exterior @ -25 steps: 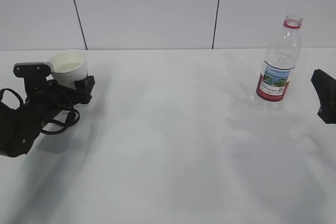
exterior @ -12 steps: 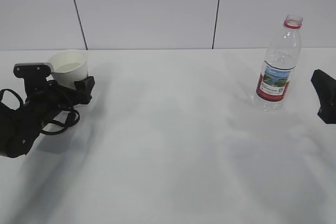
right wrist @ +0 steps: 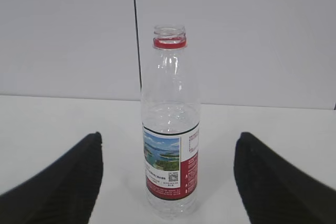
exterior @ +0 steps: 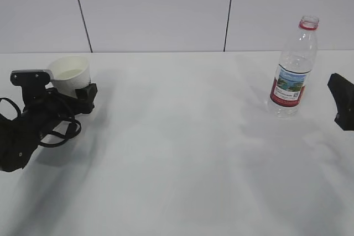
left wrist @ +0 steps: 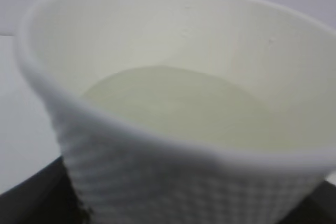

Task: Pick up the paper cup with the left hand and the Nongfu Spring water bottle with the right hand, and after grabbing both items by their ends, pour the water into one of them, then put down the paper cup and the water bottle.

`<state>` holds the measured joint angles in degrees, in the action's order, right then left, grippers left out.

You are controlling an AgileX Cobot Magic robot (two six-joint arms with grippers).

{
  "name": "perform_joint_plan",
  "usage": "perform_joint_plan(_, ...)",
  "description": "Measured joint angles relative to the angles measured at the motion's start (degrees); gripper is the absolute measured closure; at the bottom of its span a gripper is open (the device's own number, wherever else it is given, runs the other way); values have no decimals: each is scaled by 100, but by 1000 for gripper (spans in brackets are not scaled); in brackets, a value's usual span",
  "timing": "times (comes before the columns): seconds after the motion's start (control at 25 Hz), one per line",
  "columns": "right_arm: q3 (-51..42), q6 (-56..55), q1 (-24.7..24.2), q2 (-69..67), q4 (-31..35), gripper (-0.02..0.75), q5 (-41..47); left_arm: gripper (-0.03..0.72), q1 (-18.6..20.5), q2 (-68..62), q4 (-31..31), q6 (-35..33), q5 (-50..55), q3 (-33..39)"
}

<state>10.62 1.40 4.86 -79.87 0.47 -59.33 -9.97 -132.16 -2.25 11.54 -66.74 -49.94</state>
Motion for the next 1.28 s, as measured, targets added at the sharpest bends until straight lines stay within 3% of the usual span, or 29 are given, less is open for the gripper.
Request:
perform_joint_plan(0.4, 0, 0, 0, 0, 0, 152, 0, -3, 0, 3, -58, 110, 21, 34)
perform_joint_plan(1.28, 0, 0, 0, 0, 0, 152, 13, 4, 0, 58, -261, 243, 77, 289)
